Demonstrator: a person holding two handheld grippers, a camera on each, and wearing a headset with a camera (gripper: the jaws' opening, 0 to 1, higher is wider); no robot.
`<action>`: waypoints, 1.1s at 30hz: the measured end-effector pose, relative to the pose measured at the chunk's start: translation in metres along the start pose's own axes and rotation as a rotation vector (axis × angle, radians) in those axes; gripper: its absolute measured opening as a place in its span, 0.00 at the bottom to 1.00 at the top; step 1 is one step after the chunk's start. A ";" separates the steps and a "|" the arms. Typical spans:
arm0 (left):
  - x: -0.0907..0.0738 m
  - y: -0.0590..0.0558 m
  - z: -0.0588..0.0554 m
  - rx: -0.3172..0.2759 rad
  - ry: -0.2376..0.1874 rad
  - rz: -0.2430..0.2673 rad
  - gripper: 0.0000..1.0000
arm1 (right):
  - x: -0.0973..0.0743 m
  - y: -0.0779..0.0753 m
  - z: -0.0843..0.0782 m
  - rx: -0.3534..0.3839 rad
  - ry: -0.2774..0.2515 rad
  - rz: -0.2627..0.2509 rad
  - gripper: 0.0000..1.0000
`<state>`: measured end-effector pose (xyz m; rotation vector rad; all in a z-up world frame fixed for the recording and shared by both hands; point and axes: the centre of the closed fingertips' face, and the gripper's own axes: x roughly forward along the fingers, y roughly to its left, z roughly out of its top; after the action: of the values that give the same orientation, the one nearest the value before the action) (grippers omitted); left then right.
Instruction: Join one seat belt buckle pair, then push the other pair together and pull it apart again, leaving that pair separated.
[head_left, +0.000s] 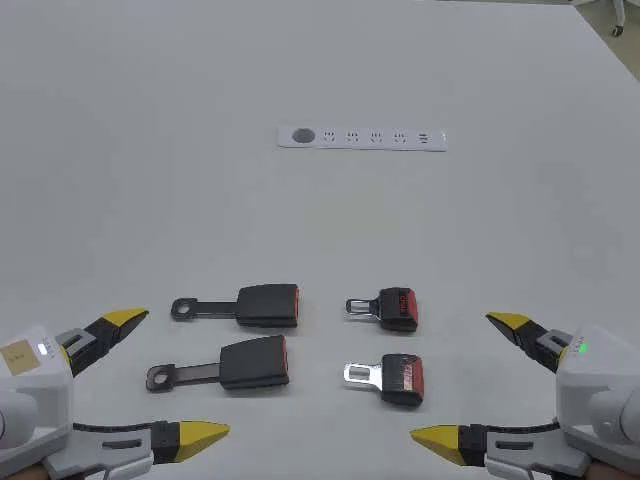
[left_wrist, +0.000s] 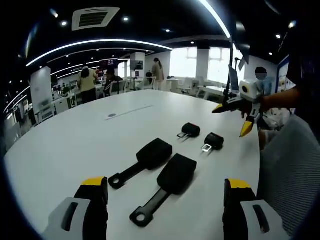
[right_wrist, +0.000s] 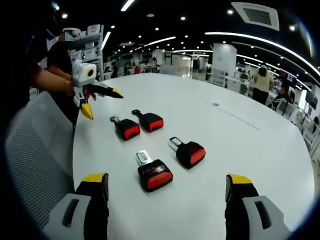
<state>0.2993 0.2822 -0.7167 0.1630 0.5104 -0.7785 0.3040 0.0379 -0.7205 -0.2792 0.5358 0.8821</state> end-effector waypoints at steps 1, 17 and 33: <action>0.000 0.000 0.000 0.000 -0.001 0.001 0.98 | 0.000 0.000 0.000 0.000 -0.001 0.000 0.99; 0.000 0.000 0.000 0.002 -0.003 0.001 0.98 | 0.000 0.000 0.001 -0.002 -0.001 -0.001 0.99; -0.001 0.001 0.000 0.002 -0.003 0.004 0.98 | -0.001 -0.003 0.000 -0.005 -0.002 -0.003 0.99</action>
<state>0.2991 0.2836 -0.7166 0.1645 0.5059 -0.7751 0.3058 0.0352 -0.7204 -0.2834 0.5314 0.8812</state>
